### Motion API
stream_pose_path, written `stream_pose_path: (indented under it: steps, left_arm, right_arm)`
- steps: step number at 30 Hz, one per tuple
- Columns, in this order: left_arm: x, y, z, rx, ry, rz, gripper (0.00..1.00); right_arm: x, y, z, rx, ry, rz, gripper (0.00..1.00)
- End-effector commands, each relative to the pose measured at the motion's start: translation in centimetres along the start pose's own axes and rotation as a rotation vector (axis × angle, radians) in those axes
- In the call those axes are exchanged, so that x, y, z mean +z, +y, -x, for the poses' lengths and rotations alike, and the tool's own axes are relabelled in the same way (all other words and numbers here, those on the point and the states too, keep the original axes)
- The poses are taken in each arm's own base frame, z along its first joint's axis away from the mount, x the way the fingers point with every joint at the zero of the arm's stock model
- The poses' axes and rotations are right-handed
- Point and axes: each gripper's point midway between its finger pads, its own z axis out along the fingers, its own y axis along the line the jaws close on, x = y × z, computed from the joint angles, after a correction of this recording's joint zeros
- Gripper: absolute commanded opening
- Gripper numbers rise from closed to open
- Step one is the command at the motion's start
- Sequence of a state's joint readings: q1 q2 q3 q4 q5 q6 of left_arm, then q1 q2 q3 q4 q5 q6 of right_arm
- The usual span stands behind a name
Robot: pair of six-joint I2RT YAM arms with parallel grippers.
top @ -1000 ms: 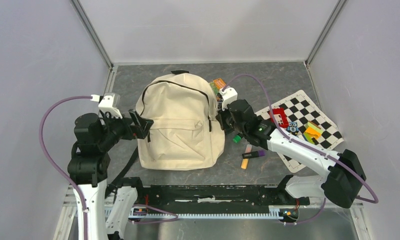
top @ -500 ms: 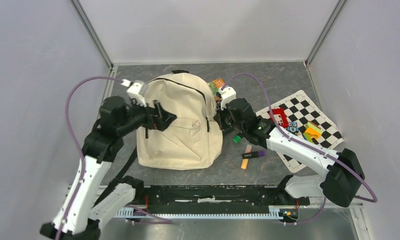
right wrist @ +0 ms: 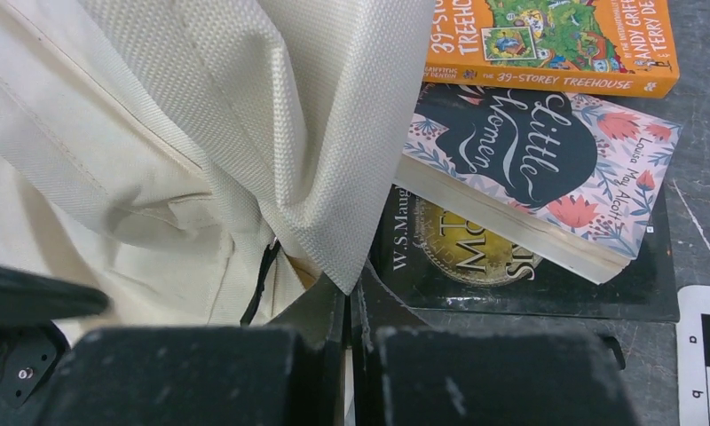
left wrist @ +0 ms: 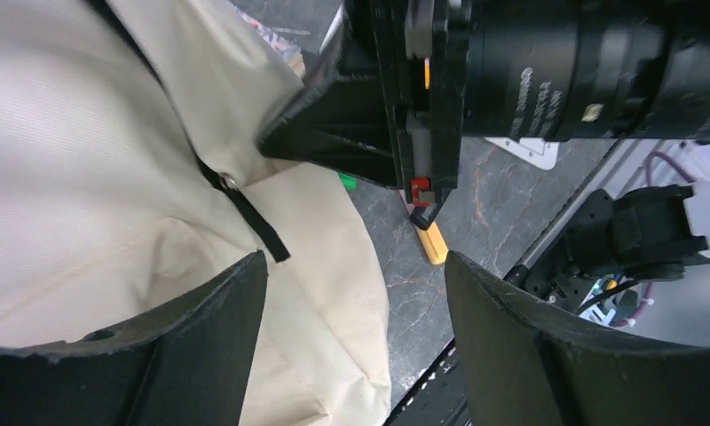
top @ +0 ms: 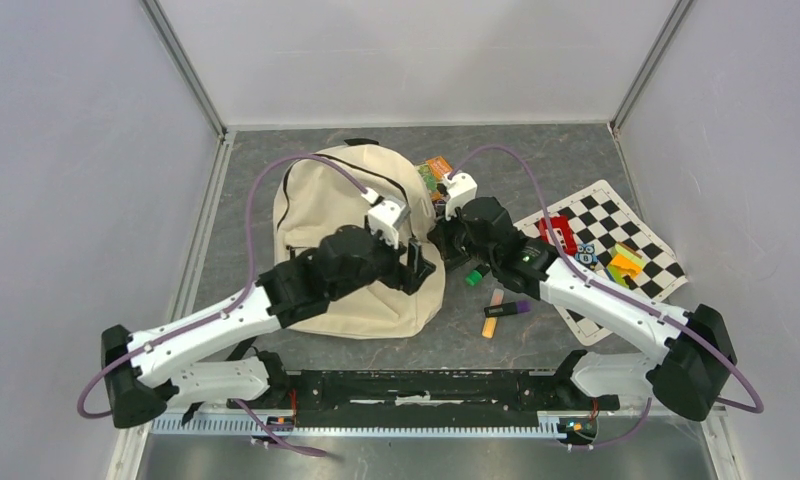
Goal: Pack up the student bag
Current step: Unzip the student bag at the center of the board.
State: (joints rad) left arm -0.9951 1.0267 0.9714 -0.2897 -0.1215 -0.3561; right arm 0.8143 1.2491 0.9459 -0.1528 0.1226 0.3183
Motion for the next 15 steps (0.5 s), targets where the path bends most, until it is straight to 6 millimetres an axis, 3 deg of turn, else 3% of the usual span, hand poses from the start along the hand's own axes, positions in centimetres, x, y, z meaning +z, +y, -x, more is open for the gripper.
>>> stream_pose_path:
  steps: [1, 7, 12, 15]
  left_arm:
    - [2.0, 0.7, -0.3, -0.079, -0.069, 0.169, 0.76]
    - [2.1, 2.6, -2.2, -0.117, -0.065, 0.318, 0.64]
    - [2.6, 2.7, -3.0, -0.126, -0.063, 0.33, 0.48]
    - [3.3, 2.3, -3.4, -0.132, -0.055, 0.313, 0.46]
  right_arm:
    - [-2.0, 1.1, 6.3, 0.043, -0.194, 0.034, 0.0]
    - [-2.2, 0.9, 5.9, 0.046, -0.191, 0.031, 0.0]
    - [-1.9, 1.1, 5.8, 0.045, -0.187, 0.042, 0.0]
    - [-1.8, 1.3, 5.8, 0.044, -0.186, 0.05, 0.0]
